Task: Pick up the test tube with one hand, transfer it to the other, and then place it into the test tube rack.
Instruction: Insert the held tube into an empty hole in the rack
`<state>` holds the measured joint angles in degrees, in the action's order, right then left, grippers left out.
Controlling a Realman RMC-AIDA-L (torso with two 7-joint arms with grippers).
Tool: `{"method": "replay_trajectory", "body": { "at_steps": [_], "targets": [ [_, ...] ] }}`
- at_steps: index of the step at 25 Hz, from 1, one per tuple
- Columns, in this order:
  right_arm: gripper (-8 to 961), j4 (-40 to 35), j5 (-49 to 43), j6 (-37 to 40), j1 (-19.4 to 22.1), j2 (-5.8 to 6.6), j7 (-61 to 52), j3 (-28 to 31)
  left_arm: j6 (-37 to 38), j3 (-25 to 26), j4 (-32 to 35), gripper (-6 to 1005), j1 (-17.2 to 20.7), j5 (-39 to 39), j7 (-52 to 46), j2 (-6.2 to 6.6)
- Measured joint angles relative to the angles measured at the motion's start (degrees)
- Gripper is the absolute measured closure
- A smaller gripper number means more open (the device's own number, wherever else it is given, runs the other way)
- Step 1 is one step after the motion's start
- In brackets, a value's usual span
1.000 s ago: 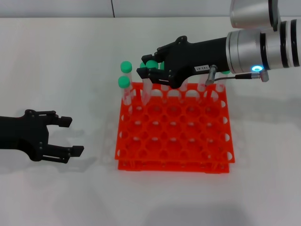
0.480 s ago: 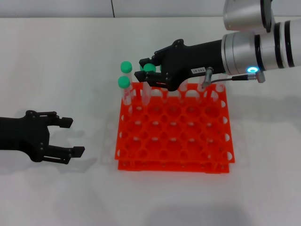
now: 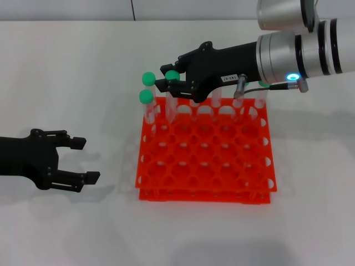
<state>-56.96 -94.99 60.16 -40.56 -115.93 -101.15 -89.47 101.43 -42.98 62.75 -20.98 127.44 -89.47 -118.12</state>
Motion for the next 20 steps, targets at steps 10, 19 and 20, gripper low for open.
{"method": "replay_trajectory", "body": {
  "at_steps": [10, 19, 20],
  "targets": [
    [657, 1.29, 0.07, -0.04, -0.93, 0.09, -0.35, 0.13, -0.01, 0.00, -0.10, 115, 0.09, 0.00, 0.08, -0.02],
    [653, 2.05, 0.07, 0.03, -0.80, 0.20, -0.89, 0.14, -0.01, 0.00, -0.10, 115, 0.29, 0.00, 0.45, -0.14],
    [653, 2.14, 0.07, -0.01, -0.76, 0.19, -0.89, 0.17, -0.01, 0.00, -0.18, 115, 0.27, 0.00, 0.50, -0.15]
  ]
}}
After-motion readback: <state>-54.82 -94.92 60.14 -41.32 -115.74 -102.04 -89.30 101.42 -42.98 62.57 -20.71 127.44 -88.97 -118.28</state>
